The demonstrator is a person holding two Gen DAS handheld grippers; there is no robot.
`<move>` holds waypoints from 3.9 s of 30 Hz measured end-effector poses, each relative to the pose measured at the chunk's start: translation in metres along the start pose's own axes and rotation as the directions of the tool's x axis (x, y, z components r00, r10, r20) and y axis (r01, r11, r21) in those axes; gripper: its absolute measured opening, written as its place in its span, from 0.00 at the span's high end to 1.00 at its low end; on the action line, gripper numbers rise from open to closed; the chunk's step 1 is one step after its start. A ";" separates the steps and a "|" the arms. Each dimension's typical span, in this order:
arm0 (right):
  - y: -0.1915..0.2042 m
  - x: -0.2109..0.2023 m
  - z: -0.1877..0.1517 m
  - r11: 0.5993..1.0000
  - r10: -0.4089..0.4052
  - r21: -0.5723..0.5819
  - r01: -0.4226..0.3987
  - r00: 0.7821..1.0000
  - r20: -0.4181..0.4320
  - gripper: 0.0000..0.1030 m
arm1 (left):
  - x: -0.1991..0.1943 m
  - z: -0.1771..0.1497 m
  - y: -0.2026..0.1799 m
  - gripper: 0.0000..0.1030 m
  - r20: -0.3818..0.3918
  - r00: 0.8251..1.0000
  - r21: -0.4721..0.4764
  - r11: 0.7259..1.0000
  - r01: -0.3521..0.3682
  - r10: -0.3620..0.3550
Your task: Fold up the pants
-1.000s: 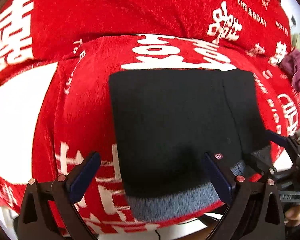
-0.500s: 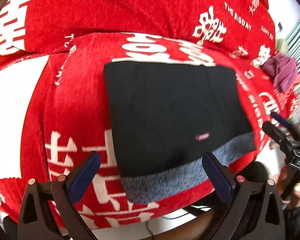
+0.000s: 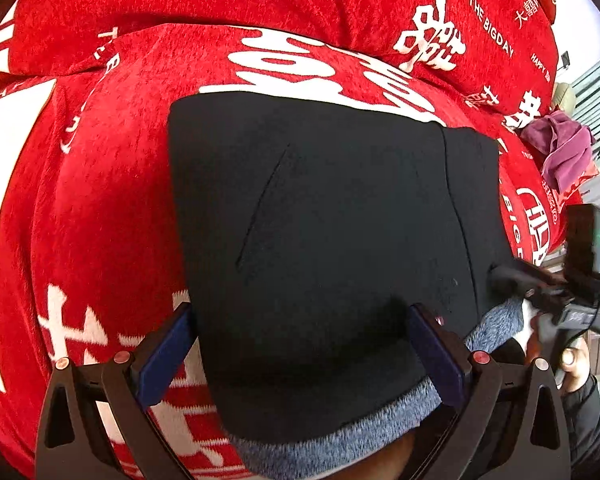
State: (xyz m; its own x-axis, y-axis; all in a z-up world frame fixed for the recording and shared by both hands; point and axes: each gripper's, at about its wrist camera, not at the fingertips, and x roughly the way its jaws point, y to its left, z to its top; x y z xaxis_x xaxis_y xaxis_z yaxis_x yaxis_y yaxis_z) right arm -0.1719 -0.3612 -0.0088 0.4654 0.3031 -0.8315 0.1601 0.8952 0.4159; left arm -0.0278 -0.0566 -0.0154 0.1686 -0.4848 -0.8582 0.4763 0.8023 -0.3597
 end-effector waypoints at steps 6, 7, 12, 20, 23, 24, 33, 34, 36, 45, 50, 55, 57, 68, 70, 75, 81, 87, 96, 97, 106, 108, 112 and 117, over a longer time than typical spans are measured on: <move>-0.001 0.013 0.007 0.997 0.052 -0.065 -0.052 0.999 0.002 0.00 | 0.014 0.005 0.019 0.00 -0.016 0.996 -0.075 0.994 0.084 -0.085; 0.000 0.013 0.007 0.995 0.052 -0.083 -0.052 0.999 0.007 0.00 | 0.014 0.006 0.020 0.00 -0.004 0.996 -0.077 0.993 0.090 -0.091; 0.006 0.019 0.014 0.993 0.030 -0.114 -0.029 1.000 0.001 0.00 | 0.015 0.005 0.012 0.00 0.031 0.997 -0.040 0.997 0.073 -0.072; 0.040 0.014 0.012 0.983 -0.013 -0.182 0.011 1.000 -0.008 0.11 | -0.005 0.004 -0.013 0.34 0.064 0.998 0.059 0.998 0.016 -0.020; 0.045 -0.002 0.016 0.985 -0.009 -0.174 0.013 1.000 0.021 0.39 | -0.020 0.007 -0.018 0.50 0.085 0.996 0.066 0.997 0.031 -0.037; 0.048 -0.007 0.017 0.984 -0.003 -0.177 0.009 0.999 0.033 0.43 | -0.027 0.009 -0.018 0.51 0.093 0.994 0.063 0.997 0.048 -0.054; 0.080 -0.024 0.043 0.975 0.030 -0.222 -0.006 0.994 0.106 0.48 | -0.064 0.042 -0.012 0.51 0.164 0.984 0.039 0.997 0.065 -0.071; 0.083 -0.023 0.050 0.975 0.035 -0.222 -0.010 0.993 0.111 0.48 | -0.069 0.050 -0.009 0.51 0.174 0.982 0.032 0.997 0.069 -0.073; 0.087 -0.024 0.067 0.974 0.052 -0.225 -0.024 0.991 0.121 0.48 | -0.076 0.064 -0.004 0.51 0.191 0.980 0.022 0.998 0.062 -0.065; 0.093 0.003 0.127 0.973 0.054 -0.227 -0.029 0.993 0.104 0.48 | -0.062 0.114 0.019 0.51 0.170 0.985 -0.016 1.000 0.022 -0.019; 0.083 0.030 0.137 0.980 0.036 -0.199 -0.025 0.998 0.054 0.48 | -0.033 0.119 0.034 0.51 0.123 0.992 -0.043 0.999 0.019 -0.014; 0.067 0.055 0.136 0.985 0.025 -0.169 -0.022 1.000 0.014 0.47 | -0.005 0.115 0.053 0.51 0.083 0.996 -0.073 0.997 0.025 -0.019; 0.058 0.063 0.137 0.989 0.030 -0.144 -0.029 1.000 0.006 0.41 | 0.002 0.112 0.063 0.45 0.078 0.996 -0.097 0.994 0.049 -0.041; 0.090 -0.015 0.096 0.971 0.022 -0.236 0.030 0.977 0.212 0.14 | -0.075 0.083 0.048 0.09 0.232 0.973 -0.102 0.994 0.046 -0.021; 0.107 -0.016 0.082 0.953 0.059 -0.304 0.004 0.979 0.196 0.10 | -0.079 0.072 0.031 0.03 0.266 0.963 -0.070 0.996 0.059 -0.038; 0.098 0.024 0.067 0.953 -0.001 -0.301 0.026 0.996 0.084 0.09 | -0.039 0.068 0.023 0.03 0.168 0.985 -0.057 0.998 0.040 -0.030; 0.082 0.040 0.066 0.958 0.020 -0.287 -0.011 0.999 0.031 0.04 | -0.029 0.072 0.026 0.03 0.124 0.992 -0.052 0.998 0.019 -0.012; 0.104 0.003 0.111 0.931 0.096 -0.363 -0.031 0.982 0.162 0.03 | -0.062 0.133 0.016 0.03 0.229 0.973 -0.013 0.999 0.030 -0.026; 0.095 0.103 0.202 0.931 0.020 -0.364 -0.031 0.999 -0.034 0.02 | 0.029 0.174 0.050 0.03 0.025 1.000 -0.129 0.992 0.000 0.003; 0.092 0.114 0.203 0.934 0.008 -0.356 -0.031 0.998 -0.066 0.02 | 0.032 0.172 0.050 0.03 0.028 1.000 -0.116 0.993 -0.004 0.007; 0.105 0.072 0.167 0.915 -0.136 -0.375 0.148 0.989 0.060 0.01 | -0.014 0.142 0.026 0.02 0.123 0.971 -0.075 0.977 -0.199 0.207; 0.110 0.051 0.147 0.910 -0.195 -0.350 0.221 0.975 0.108 0.00 | -0.023 0.125 0.019 0.01 0.136 0.952 -0.091 0.961 -0.263 0.273; 0.116 0.030 0.107 0.925 -0.268 -0.242 0.292 0.955 0.126 0.00 | -0.027 0.088 0.005 0.01 0.139 0.911 -0.096 0.921 -0.378 0.388; 0.113 0.033 0.076 0.908 -0.373 -0.175 0.380 0.925 0.073 0.00 | -0.032 0.060 -0.006 0.01 0.129 0.913 -0.091 0.922 -0.377 0.386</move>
State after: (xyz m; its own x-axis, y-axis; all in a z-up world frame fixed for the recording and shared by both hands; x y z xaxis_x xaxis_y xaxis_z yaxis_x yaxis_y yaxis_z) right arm -0.0721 -0.2744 0.0387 0.4341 -0.0773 -0.8975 0.1701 0.9854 -0.0026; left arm 0.0152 -0.0671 0.0358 0.4491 -0.1775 -0.8757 0.2965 0.9541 -0.0414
